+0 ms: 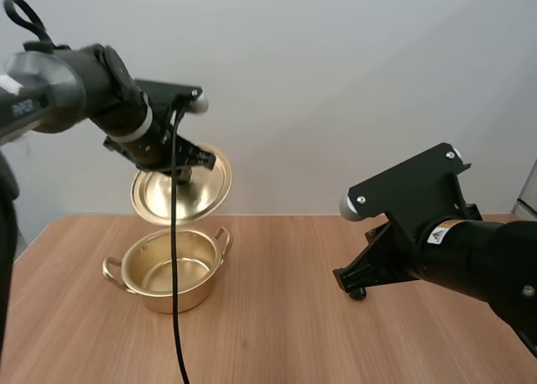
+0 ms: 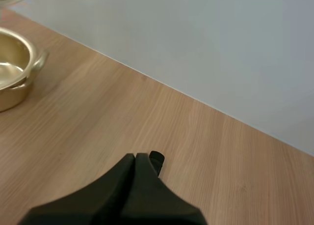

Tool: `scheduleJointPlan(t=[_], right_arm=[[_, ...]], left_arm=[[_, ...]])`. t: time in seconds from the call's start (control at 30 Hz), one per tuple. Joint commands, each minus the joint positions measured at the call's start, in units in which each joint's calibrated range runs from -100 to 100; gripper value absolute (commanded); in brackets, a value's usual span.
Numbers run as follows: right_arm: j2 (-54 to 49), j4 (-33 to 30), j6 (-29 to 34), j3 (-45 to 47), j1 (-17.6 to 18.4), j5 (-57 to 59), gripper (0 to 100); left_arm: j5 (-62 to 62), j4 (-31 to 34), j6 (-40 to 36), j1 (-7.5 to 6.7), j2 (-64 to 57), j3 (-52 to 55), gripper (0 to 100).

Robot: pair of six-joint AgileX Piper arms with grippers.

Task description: Open the pot, put the car inside, and close it

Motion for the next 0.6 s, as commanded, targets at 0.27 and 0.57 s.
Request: scheduleJointPlan(t=[0.27, 0.57], right_arm=[[37.04, 2.59, 0.18, -8.02, -0.02, -5.85, 0], [52.69, -7.11, 6.16, -12.31, -0.02, -8.60, 23]], left_arm=[[-10.23, -2.42, -1.41, 0.03, -22.37, -12.48, 0], [-14.94, -1.80, -1.45, 0.03, -27.75, -18.40, 0]])
